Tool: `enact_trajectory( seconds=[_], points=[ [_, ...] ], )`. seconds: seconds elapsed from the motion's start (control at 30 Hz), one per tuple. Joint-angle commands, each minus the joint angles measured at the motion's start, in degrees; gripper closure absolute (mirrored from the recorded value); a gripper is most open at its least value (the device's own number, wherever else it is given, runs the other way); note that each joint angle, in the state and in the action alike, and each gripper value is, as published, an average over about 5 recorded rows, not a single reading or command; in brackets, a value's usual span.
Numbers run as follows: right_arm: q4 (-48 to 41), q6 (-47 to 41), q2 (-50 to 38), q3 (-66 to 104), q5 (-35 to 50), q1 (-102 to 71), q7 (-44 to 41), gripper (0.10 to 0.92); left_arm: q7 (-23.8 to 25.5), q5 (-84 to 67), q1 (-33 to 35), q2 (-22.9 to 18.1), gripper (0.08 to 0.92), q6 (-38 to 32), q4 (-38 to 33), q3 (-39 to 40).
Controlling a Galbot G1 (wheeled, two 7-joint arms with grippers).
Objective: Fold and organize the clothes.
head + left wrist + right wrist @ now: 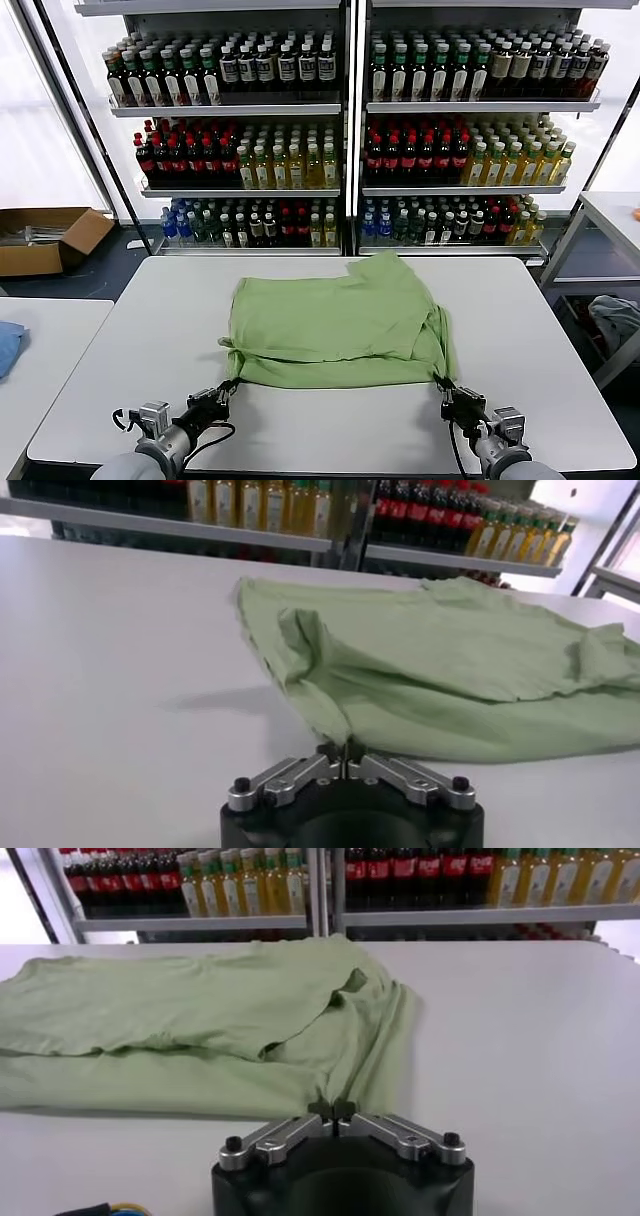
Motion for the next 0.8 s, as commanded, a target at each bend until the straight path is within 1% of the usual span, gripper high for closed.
enact_trajectory(
  seconds=[0.03,0.17,0.3,0.43,0.53,0.67,0.8],
  points=[
    [4.31,-0.30,0.04,1.49,0.26,-4.96,-0.28,0.918,1.69,0.46,4.06,0.96,0.904,-0.07,-3.53,-1.71],
    [8.22,-0.68,0.47,2.79,-0.63,-9.88,-0.23,0.918,1.50,1.43,8.40,1.54,0.906,-0.04,-7.72,-4.03],
    [12.98,-1.04,1.67,4.63,-2.92,-16.49,-0.48,0.918,1.36,2.08,14.91,1.49,0.906,0.03,-11.79,-7.14],
    [17.72,-1.09,2.80,6.33,-4.59,-22.18,-1.00,0.918,1.23,2.71,21.83,0.57,0.906,0.06,-15.14,-10.09],
    [20.04,-1.14,2.99,6.87,-5.34,-24.75,-1.04,0.918,1.83,4.21,25.60,-0.50,0.906,0.13,-16.62,-11.40],
    [21.15,-0.87,2.42,6.58,-7.10,-26.86,-1.50,0.918,3.68,8.06,28.29,-1.79,0.906,-0.09,-17.24,-12.30],
    [22.09,-1.08,2.54,5.90,-7.25,-28.11,-0.94,0.918,3.97,9.42,28.78,-2.25,0.906,-0.12,-17.44,-13.16]
  ],
)
